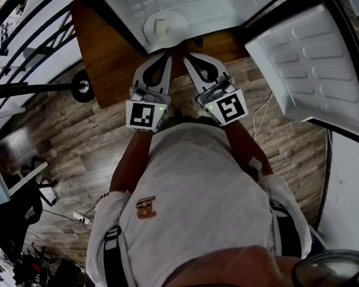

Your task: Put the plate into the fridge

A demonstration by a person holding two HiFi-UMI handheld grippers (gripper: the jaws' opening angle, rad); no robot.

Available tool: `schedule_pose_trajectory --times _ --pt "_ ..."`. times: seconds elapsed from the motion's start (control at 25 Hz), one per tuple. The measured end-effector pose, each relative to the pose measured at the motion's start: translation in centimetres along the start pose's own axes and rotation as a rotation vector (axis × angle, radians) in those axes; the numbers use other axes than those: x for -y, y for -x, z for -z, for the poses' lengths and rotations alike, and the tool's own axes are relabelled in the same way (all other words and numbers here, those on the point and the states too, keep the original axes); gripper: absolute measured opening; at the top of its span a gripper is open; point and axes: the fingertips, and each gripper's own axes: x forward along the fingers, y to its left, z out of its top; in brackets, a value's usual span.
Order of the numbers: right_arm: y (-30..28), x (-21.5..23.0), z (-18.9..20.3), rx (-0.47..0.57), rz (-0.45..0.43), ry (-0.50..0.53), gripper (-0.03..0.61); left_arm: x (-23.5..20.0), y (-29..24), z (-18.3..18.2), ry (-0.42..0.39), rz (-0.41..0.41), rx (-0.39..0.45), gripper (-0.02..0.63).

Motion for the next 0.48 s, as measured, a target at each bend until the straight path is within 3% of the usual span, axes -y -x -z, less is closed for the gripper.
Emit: schedule_pose_trajectory --times 0.48 --pt "-0.08 0.27 0.11 0.0 -0.008 0.004 0.032 0.05 -0.36 0.18 -0.002 -0.002 -0.008 0.019"
